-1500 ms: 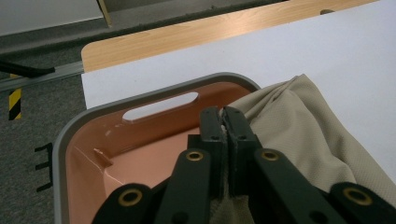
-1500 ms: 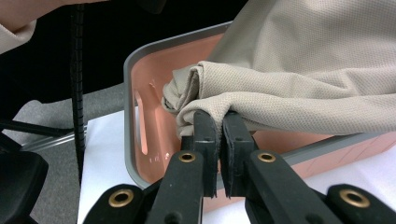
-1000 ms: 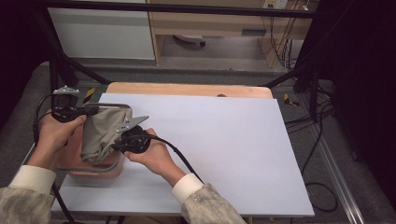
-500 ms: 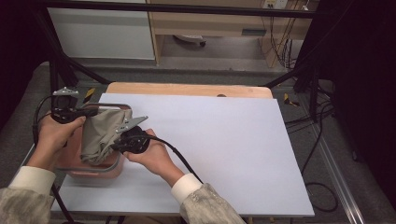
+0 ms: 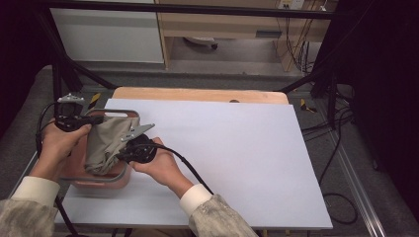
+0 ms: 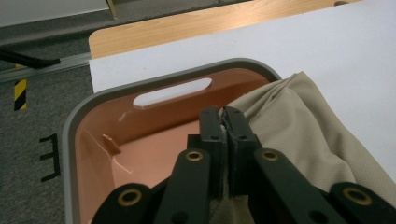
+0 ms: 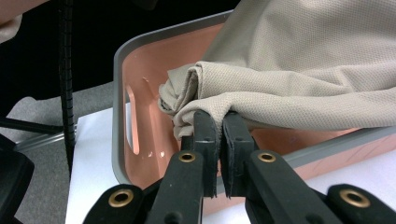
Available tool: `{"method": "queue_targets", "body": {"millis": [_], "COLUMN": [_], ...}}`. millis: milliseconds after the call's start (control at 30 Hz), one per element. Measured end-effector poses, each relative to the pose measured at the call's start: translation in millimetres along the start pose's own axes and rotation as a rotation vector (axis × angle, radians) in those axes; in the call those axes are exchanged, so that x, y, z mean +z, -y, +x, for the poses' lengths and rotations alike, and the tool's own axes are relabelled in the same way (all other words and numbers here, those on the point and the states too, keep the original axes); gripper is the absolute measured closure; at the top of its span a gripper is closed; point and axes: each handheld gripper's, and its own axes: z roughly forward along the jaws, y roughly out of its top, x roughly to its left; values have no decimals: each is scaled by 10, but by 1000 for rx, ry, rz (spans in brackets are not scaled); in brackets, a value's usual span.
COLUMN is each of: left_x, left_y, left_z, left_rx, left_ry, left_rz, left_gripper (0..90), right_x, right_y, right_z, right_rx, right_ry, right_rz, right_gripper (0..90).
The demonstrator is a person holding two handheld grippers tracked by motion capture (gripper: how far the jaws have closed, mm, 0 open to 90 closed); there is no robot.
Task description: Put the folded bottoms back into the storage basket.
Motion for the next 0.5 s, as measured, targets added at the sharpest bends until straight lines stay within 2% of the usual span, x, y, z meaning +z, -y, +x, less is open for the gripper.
{"method": "queue_targets", "body": {"millis": [267, 433, 467, 500], "left_x": [0, -27, -26, -26], "left_y": [59, 81, 86, 92], "left_z": [67, 121, 133, 142], "left_rx": [-12, -26, -31, -35], "left_ry": [-12, -20, -30, -45], "left_rz": [12, 0, -7, -23], "left_gripper": [879, 876, 870, 844], "right_x": [90, 166, 178, 191], "right_y": [-22, -33, -32, -28], "right_z": [1, -8, -11, -19], "right_rx": [6, 10, 14, 22], "right_ry": [-7, -14, -13, -10], "right_rz": [15, 29, 32, 40], "right_gripper": [864, 861, 853, 809]}}
